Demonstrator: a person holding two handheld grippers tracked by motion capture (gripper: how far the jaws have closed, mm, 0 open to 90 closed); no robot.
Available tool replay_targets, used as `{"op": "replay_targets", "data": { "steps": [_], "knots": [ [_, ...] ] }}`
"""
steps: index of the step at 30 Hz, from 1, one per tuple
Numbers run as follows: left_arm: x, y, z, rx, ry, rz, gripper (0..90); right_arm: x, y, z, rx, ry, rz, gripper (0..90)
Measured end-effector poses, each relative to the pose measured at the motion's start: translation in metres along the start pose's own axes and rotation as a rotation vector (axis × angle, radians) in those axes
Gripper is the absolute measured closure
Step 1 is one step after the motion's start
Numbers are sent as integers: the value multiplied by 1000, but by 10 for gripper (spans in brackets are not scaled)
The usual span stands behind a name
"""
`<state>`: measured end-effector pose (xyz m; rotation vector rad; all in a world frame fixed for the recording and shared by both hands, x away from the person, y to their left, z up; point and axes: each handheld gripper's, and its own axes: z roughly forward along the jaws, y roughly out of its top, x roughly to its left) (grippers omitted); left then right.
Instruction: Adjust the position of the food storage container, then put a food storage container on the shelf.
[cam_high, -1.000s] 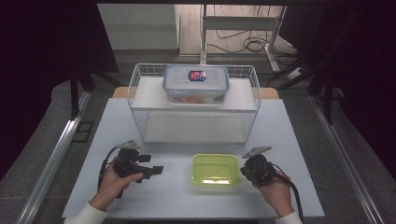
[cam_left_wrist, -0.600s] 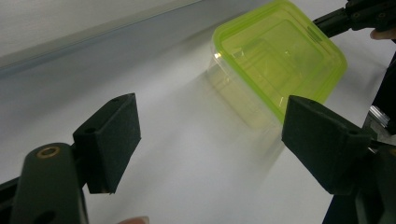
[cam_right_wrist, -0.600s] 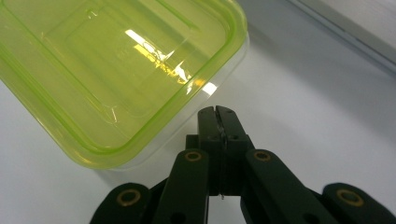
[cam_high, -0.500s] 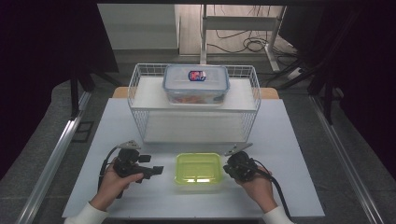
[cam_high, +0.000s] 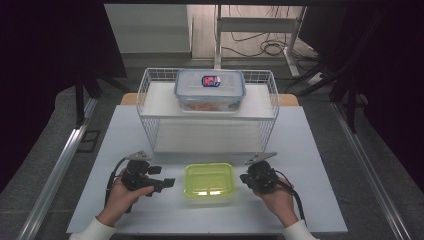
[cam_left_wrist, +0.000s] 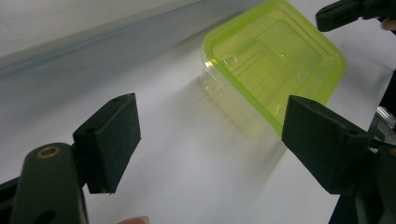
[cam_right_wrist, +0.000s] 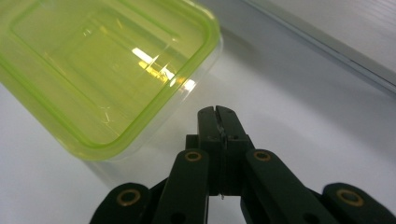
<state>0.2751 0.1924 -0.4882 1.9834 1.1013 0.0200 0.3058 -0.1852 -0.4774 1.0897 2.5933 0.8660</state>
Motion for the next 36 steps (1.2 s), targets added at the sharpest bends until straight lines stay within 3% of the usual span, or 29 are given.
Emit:
{"op": "replay_targets", "data": {
  "steps": [7,10,13,21,26,29,36],
  "knots": [
    [-2,0,2,4,13,-9,190,-8,-10,-9,-4,16,36,879],
    [-3,-1,1,-21,37,-2,192,-11,-12,-13,-18,15,44,748],
    [-4,-1,0,-31,42,-3,193,-14,-12,-16,-43,57,73,607],
    [-12,-1,3,-55,53,-6,205,-11,-9,-16,-59,77,124,427],
    [-15,0,7,-48,36,-27,207,-10,-8,-13,-66,106,155,420],
    [-19,1,14,-37,12,-39,219,-9,-7,-11,-70,114,157,412],
    [-21,2,27,-16,0,-59,255,-6,-3,-3,-67,134,165,411]
  ]
}}
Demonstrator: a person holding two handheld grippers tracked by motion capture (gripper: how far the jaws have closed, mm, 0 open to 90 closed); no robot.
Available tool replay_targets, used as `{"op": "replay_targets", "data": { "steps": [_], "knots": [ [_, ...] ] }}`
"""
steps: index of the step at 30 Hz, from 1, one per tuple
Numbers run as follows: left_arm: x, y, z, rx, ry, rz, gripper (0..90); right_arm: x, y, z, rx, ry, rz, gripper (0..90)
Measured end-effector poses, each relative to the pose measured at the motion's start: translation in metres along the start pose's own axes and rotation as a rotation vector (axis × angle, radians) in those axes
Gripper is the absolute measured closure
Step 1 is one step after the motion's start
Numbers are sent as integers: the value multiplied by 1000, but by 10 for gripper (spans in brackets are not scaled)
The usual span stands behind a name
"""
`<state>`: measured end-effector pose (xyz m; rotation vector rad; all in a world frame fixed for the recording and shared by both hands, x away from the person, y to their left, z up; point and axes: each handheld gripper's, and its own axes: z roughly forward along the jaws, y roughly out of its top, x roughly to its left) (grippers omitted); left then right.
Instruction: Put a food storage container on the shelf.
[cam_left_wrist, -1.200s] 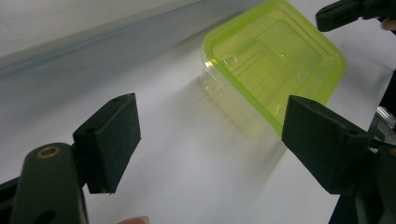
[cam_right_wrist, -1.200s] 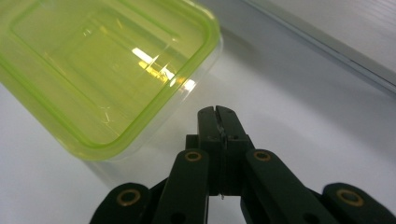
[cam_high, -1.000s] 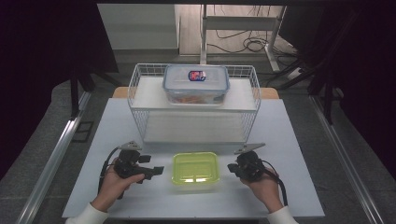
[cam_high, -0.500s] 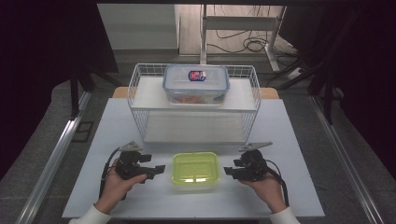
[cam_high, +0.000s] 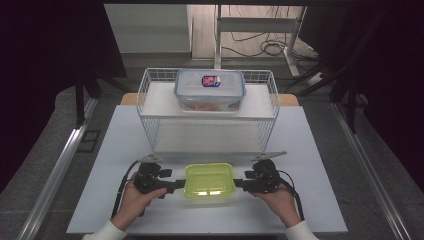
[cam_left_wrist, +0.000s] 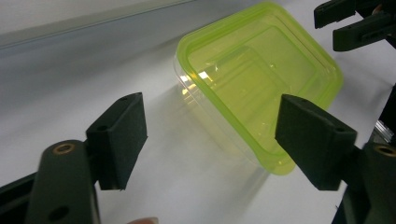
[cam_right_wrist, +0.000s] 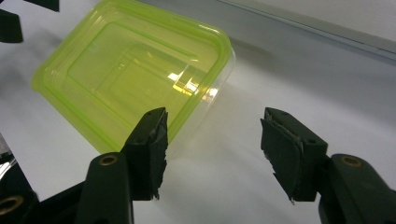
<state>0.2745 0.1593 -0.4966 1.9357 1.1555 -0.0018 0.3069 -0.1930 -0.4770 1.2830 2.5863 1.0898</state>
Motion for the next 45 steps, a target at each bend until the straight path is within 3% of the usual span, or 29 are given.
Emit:
{"op": "replay_targets", "data": {
  "steps": [5,13,22,27,32,38,45],
  "knots": [
    [3,2,13,8,-37,-52,290,0,2,5,-2,10,8,423],
    [4,2,21,29,-72,-99,314,-3,3,10,-10,24,38,445],
    [3,0,30,68,-97,-121,387,-3,4,20,8,72,62,486],
    [2,0,30,70,-120,-123,494,-3,3,27,28,116,84,533],
    [3,-1,30,68,-103,-124,591,-5,2,27,24,152,113,600],
    [2,-3,27,52,-116,-133,640,-5,0,26,17,174,134,643],
    [-3,-5,22,33,-105,-107,673,-1,-1,21,7,186,140,682]
  ]
}}
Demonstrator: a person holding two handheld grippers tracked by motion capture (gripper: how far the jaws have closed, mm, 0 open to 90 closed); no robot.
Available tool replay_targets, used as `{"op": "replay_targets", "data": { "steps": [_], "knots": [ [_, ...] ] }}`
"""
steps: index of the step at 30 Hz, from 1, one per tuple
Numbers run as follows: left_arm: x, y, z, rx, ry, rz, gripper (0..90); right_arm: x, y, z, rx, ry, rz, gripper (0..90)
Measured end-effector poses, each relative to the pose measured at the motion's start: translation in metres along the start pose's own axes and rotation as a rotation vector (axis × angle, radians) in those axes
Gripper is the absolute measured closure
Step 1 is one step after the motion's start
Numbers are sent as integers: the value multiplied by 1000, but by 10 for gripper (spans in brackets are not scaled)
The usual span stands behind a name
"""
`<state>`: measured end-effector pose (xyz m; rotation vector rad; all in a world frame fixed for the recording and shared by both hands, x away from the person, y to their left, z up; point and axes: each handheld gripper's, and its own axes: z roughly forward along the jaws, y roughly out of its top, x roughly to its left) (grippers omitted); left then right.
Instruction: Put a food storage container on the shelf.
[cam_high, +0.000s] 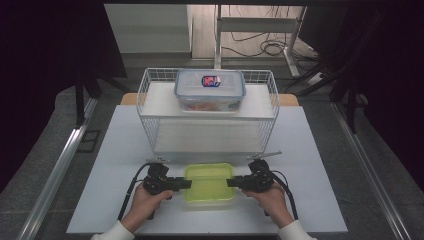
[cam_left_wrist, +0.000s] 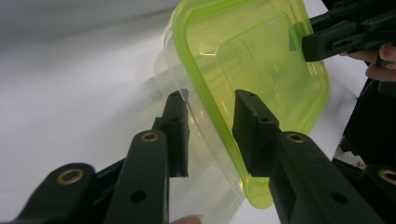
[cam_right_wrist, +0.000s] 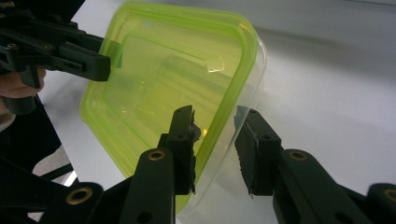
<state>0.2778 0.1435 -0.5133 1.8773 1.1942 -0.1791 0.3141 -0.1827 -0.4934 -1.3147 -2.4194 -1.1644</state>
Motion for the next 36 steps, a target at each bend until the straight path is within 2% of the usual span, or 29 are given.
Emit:
{"op": "replay_targets", "data": {
  "steps": [5,17,25,36],
  "knots": [
    [-2,-2,-3,-2,0,22,698,1,-3,-4,-18,11,1,730],
    [-7,-4,-5,-17,11,52,736,7,-6,-10,-46,-18,-27,787],
    [-7,-4,-6,-18,13,59,748,10,-6,-11,-53,-33,-51,791],
    [-11,0,-16,-67,10,79,760,17,-4,-19,-93,-20,-75,791]
  ]
}}
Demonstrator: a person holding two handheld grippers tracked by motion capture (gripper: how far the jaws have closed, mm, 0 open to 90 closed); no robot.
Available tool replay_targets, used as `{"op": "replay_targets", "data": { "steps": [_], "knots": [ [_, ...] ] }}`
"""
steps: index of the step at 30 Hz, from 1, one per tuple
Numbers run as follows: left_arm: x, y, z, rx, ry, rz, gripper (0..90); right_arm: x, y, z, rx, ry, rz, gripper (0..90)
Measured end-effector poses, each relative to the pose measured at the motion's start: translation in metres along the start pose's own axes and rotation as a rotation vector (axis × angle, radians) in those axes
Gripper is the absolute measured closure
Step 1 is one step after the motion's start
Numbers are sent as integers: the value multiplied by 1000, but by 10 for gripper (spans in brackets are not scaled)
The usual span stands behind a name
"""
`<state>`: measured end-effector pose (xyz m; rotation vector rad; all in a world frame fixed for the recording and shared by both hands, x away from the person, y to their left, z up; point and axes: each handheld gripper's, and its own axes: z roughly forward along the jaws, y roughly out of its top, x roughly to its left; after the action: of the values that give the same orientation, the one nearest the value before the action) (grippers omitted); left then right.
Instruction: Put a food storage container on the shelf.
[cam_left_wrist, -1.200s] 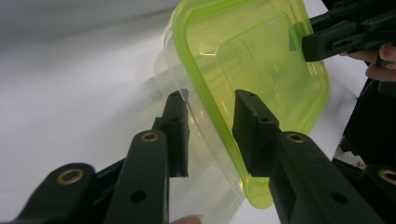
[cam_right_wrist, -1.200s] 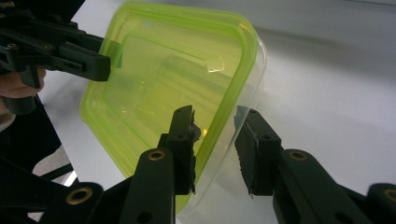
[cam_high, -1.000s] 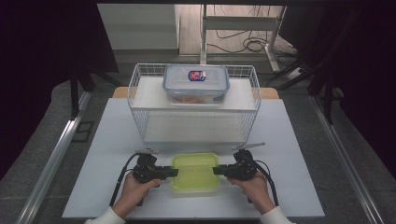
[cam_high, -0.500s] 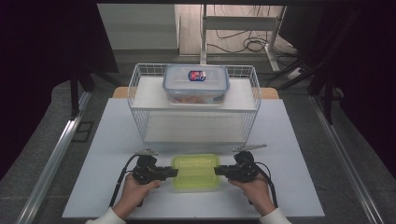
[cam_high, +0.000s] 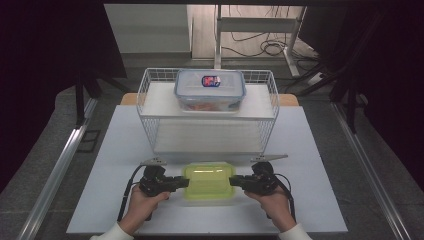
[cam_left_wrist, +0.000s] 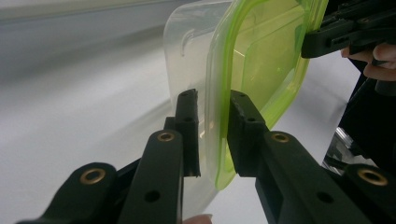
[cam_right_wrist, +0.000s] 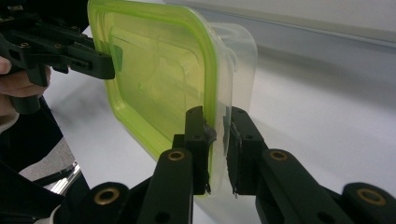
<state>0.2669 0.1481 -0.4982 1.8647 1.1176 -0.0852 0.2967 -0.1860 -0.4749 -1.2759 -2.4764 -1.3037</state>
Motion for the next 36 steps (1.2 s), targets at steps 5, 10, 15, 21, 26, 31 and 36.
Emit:
{"op": "replay_targets", "data": {
  "steps": [5,10,15,21,26,31,36],
  "knots": [
    [-2,3,-4,-18,5,17,762,2,1,-1,-10,4,-9,791],
    [-5,4,-6,-25,20,37,769,4,2,-3,-19,0,-28,790],
    [-7,6,-11,-36,19,46,773,7,3,-7,-34,1,-47,790],
    [-9,9,-16,-48,17,55,775,15,7,-14,-53,-10,-79,788],
    [-10,14,-21,-63,17,59,780,18,10,-16,-56,-6,-97,785],
    [-13,20,-23,-74,28,73,782,19,14,-18,-61,-10,-101,787],
    [-12,24,-25,-82,32,71,781,19,18,-18,-66,-12,-103,787]
  ]
}}
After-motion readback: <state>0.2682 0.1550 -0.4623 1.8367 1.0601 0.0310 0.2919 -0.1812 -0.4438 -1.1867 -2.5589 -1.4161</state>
